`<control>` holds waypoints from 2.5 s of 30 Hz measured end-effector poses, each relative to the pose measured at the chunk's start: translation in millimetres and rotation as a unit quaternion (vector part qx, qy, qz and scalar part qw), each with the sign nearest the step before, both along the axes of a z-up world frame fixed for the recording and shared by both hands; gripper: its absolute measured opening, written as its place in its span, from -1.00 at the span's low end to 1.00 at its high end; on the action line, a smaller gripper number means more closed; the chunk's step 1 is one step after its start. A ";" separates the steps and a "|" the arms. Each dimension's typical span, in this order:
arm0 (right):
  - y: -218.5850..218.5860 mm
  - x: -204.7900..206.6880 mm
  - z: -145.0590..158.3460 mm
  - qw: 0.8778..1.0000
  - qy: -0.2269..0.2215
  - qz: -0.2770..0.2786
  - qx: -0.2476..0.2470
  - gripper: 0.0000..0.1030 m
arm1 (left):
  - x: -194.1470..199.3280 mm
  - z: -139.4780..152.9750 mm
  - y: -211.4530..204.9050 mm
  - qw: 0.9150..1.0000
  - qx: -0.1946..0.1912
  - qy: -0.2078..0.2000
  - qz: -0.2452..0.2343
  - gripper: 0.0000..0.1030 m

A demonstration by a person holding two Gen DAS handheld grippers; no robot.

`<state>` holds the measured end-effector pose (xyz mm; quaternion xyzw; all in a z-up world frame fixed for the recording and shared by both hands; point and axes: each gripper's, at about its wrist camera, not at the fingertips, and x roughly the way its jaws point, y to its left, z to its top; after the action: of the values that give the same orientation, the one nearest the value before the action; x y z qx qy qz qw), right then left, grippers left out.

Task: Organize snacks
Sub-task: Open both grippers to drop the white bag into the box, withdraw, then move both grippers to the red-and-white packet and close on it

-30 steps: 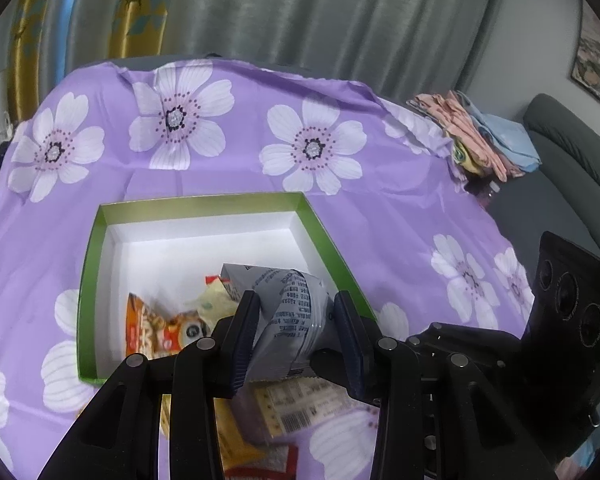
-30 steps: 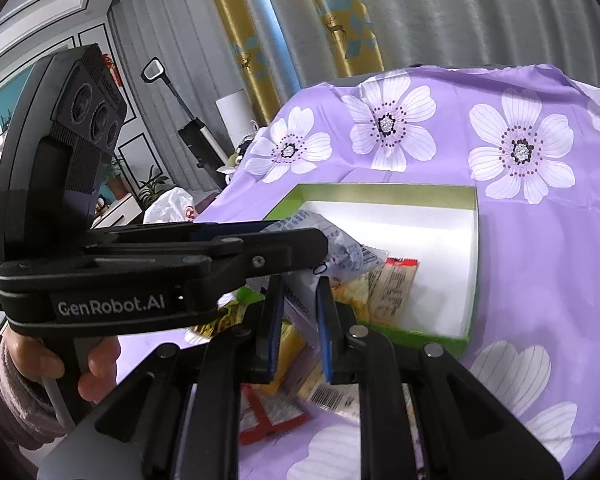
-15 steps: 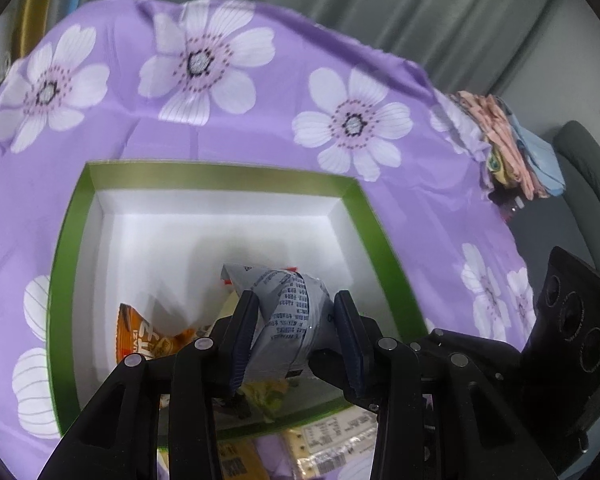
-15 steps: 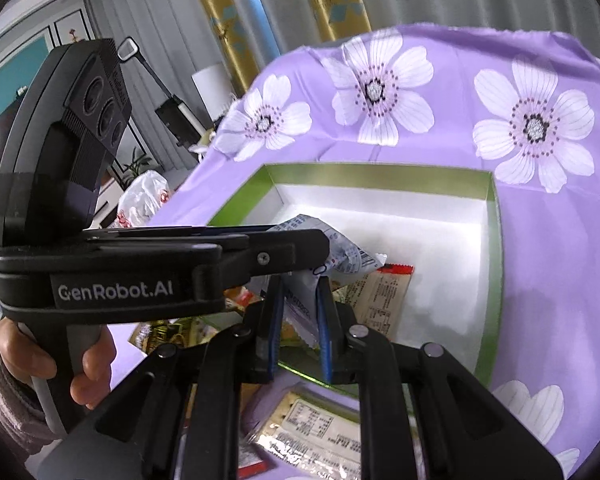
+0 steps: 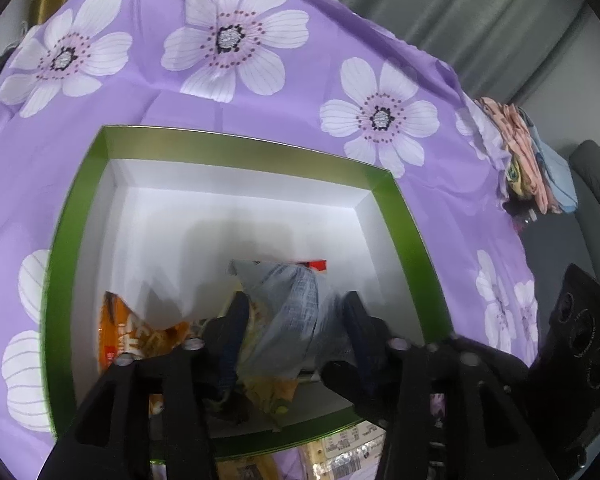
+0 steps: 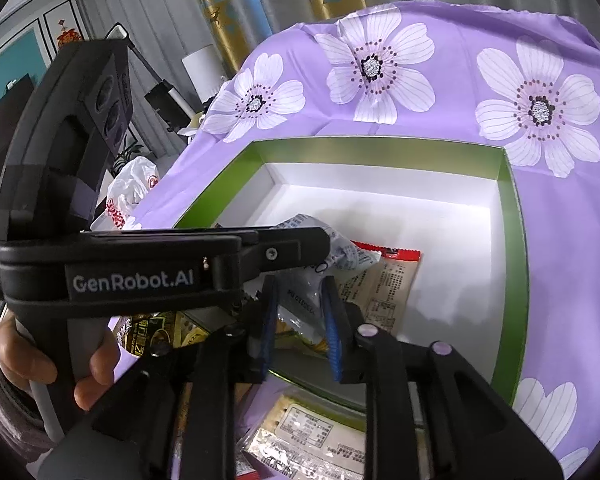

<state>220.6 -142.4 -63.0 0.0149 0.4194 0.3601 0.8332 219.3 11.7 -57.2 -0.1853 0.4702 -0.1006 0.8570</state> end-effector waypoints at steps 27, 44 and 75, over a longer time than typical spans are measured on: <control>-43.6 -90.9 16.5 1.000 0.006 -0.021 0.011 0.12 | -104.6 48.2 40.0 0.998 0.001 -0.037 0.047 0.44; -41.7 -139.3 -11.3 0.998 0.055 -0.002 -0.001 0.12 | -171.8 -15.1 36.0 0.996 -0.056 0.051 0.045 0.44; -14.6 -115.2 -57.8 0.990 0.134 0.017 0.034 -0.20 | -137.0 -53.5 6.0 0.991 -0.086 0.107 -0.003 0.10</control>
<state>105.4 -157.0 -120.7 0.0840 0.5150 0.3832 0.7622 82.3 17.7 -110.7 -0.2660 0.5494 -0.1230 0.7825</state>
